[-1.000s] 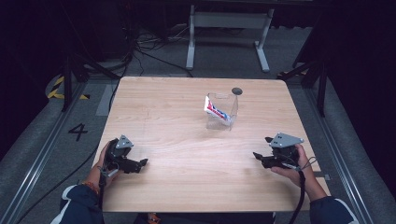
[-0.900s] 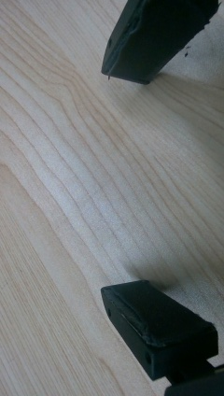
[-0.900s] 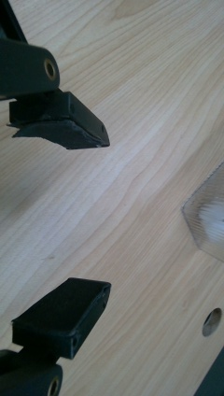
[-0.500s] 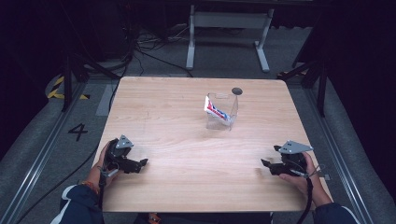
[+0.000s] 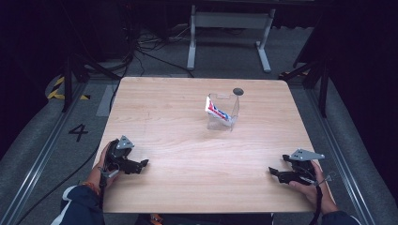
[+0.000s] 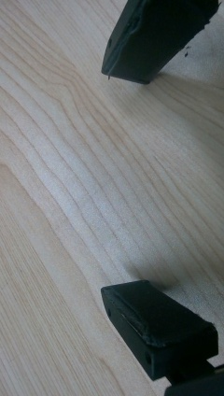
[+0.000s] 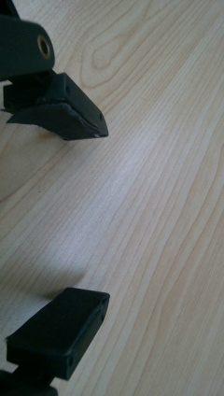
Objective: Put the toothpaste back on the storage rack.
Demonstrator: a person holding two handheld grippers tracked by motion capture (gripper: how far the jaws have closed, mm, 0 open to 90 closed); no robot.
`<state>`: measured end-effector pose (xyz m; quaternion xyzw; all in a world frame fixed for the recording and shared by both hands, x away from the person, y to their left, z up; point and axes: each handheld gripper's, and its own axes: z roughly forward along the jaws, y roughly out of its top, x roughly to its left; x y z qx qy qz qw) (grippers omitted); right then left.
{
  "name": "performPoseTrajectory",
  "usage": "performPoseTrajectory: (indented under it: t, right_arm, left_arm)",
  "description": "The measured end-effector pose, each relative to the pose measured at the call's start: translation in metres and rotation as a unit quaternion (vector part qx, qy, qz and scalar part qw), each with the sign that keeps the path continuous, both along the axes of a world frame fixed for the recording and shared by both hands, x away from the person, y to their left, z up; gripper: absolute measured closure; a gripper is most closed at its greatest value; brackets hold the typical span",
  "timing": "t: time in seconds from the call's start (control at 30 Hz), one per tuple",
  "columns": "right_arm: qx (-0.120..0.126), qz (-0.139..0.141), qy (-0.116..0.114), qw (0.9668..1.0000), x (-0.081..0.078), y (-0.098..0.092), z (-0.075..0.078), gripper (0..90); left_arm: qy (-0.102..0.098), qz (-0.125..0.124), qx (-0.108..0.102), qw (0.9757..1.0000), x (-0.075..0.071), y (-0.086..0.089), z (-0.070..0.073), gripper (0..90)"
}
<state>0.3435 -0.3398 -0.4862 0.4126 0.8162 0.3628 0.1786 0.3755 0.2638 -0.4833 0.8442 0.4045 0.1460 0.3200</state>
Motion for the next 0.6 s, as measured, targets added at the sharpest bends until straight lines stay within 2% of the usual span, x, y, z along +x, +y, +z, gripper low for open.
performPoseTrajectory:
  t: [0.37,0.4,0.6]
  right_arm:
    - [-0.001,0.001,0.0,1.0,0.0002,-0.0001,-0.0002,16.5]
    - [-0.001,0.001,0.0,1.0,0.0003,-0.0002,-0.0001,16.4]
    - [-0.002,0.002,0.0,1.0,0.0006,-0.0002,-0.0002,16.1]
  left_arm:
    - [0.001,0.0,-0.002,1.0,-0.0002,-0.0002,-0.0002,0.1]
    - [-0.009,-0.003,0.006,0.9999,0.0009,0.0007,0.0002,0.1]
    - [-0.008,-0.003,0.006,0.9999,0.0009,0.0007,0.0002,0.1]
